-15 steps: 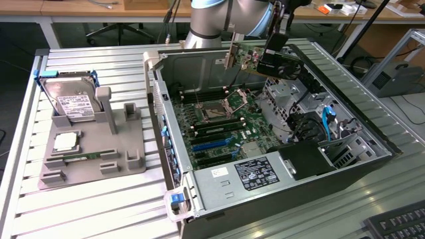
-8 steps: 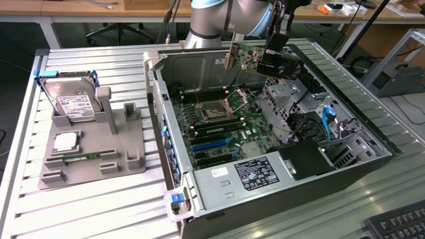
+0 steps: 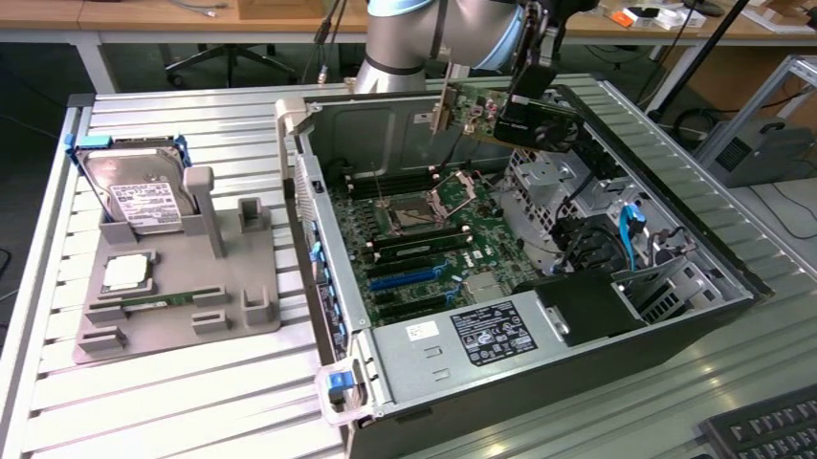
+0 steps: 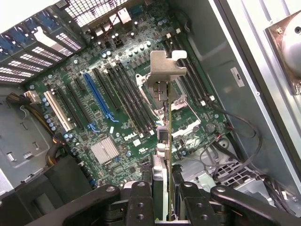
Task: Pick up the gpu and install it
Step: 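Insert the gpu into the slot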
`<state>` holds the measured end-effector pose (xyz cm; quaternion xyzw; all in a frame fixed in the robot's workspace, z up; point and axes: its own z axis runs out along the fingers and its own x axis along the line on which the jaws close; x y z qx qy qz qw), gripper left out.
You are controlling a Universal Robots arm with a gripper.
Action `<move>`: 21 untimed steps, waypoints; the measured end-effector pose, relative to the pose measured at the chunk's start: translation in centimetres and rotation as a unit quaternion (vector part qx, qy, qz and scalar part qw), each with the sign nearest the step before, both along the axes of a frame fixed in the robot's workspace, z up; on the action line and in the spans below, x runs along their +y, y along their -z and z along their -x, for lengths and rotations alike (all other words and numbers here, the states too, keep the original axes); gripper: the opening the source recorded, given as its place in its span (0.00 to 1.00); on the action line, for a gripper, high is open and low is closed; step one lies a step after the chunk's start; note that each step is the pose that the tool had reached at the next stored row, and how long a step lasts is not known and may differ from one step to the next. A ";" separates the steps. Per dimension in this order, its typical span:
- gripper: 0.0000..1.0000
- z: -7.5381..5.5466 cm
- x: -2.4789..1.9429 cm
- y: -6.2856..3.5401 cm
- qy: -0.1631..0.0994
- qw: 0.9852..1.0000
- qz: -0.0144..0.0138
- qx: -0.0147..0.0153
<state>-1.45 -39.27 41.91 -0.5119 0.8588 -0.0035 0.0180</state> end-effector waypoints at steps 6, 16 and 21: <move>0.27 0.0 0.00 0.00 -0.007 1.000 0.000 0.000; 0.27 0.0 0.00 0.01 -0.017 1.000 0.000 0.000; 0.27 0.0 0.00 0.01 -0.022 1.000 0.000 0.000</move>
